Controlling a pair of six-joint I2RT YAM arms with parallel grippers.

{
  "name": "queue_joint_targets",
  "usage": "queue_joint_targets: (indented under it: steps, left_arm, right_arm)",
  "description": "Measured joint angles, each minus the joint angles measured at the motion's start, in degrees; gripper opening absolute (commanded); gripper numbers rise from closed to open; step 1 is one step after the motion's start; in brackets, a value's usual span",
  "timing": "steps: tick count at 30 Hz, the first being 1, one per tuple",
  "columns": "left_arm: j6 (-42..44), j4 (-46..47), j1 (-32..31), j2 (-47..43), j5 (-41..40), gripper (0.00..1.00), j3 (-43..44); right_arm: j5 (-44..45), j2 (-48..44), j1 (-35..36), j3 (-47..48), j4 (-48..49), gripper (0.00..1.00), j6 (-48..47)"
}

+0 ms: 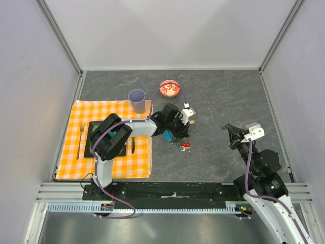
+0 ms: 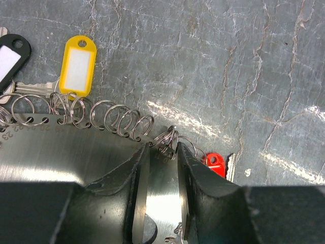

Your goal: Put the keys on the keyring

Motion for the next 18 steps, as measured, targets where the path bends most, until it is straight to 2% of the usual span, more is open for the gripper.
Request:
queue_joint_targets:
  steps: [15, 18]
  left_arm:
    - [-0.17, -0.61, 0.00, 0.00, 0.04, 0.35, -0.02]
    - [-0.20, -0.52, 0.00, -0.02, -0.17, 0.20, -0.24]
  right_arm:
    - [0.00, 0.00, 0.00, 0.00, 0.00, 0.00, 0.00]
    - [0.00, 0.00, 0.00, 0.00, 0.00, 0.00, 0.00]
